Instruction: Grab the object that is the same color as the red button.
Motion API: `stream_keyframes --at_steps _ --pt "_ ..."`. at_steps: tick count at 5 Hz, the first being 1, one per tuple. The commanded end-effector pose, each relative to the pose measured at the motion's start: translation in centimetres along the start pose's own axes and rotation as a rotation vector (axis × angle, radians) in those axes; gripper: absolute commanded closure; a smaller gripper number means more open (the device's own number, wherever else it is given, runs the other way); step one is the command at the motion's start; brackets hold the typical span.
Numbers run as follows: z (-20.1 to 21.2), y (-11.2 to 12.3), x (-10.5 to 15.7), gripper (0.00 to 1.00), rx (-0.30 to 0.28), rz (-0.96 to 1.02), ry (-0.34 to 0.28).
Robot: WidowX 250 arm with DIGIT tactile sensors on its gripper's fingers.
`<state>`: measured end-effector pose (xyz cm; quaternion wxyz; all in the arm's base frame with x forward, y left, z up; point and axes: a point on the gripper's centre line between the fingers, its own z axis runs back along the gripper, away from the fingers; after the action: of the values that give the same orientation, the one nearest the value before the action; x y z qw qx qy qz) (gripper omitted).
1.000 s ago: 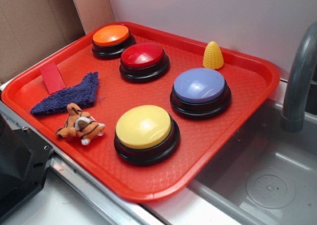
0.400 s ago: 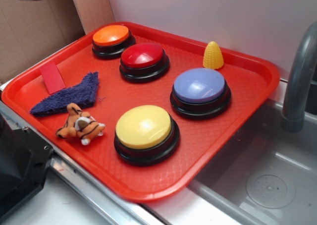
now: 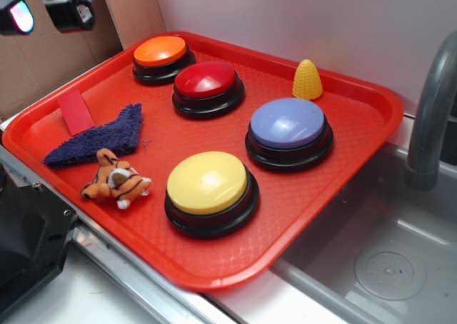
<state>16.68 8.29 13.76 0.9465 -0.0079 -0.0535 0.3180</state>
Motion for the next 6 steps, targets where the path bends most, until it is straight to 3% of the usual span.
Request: stream_keyframes --at_steps 1,3,4,6 --pt "-2.8 4.1 -0.2 0.0 0.046 0.316 -0.148" --pt "-5.3 6.2 1.9 0.0 0.029 0.426 -0.274" --pt "-6.0 6.2 3.2 0.0 0.009 0.431 -0.308" --pt "-8.4 6.5 3.9 0.0 0.049 0.413 -0.296"
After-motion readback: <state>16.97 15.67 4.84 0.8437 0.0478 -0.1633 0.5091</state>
